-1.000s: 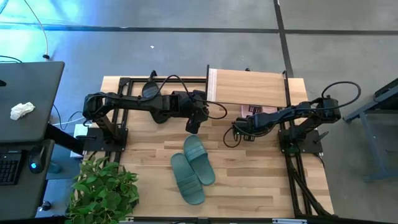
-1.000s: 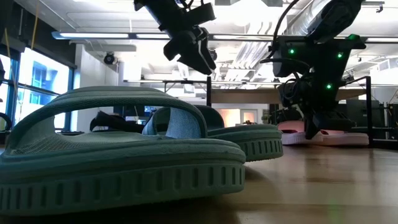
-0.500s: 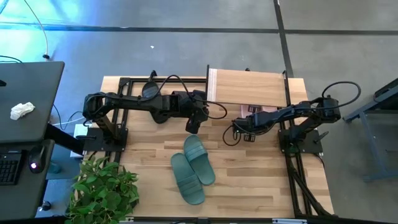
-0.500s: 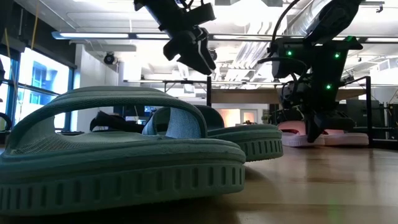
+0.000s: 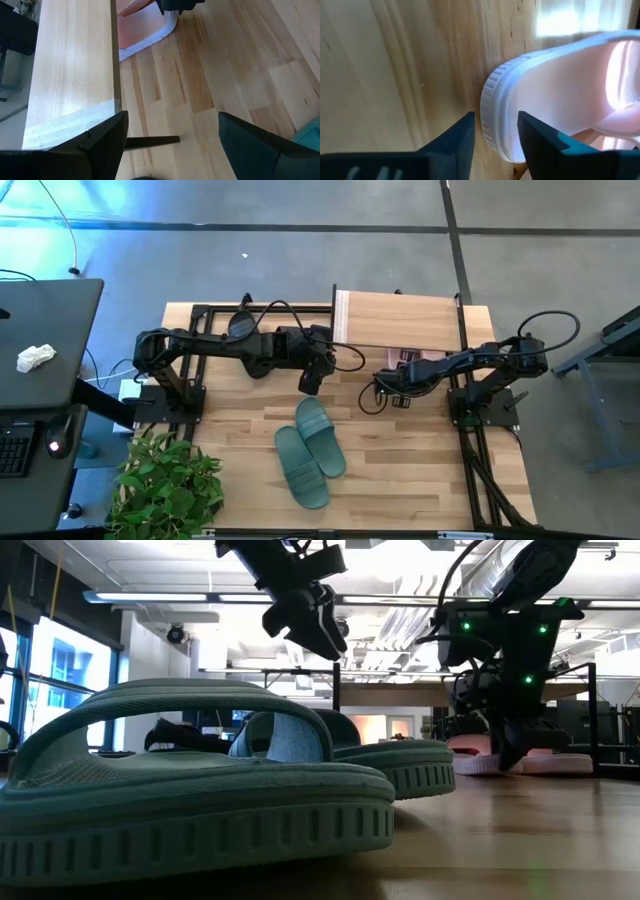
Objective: Pick and place slides into the shelf
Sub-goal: Put the left pink slides under the shelf
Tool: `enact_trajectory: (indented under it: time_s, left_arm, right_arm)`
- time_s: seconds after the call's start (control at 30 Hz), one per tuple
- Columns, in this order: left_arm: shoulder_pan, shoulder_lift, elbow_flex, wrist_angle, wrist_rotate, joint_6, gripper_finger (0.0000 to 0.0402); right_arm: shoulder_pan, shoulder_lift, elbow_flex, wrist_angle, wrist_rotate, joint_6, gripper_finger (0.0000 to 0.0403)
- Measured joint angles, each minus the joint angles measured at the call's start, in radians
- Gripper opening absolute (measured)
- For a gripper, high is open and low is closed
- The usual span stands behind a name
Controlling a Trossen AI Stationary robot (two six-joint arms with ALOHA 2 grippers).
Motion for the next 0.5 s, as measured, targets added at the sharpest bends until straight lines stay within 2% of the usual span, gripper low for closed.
enact_trajectory:
  time_s: [0.17,0.5]
  left_arm:
    - [0.000,0.001,0.000,0.000,0.000,0.000,0.0289]
    - [0.000,0.001,0.000,0.000,0.000,0.001,0.0289]
  right_arm:
    - [0.000,0.000,0.000,-0.015,-0.001,0.056,0.0163]
    - [0.015,0.000,0.000,-0.065,0.005,0.172,0.0165]
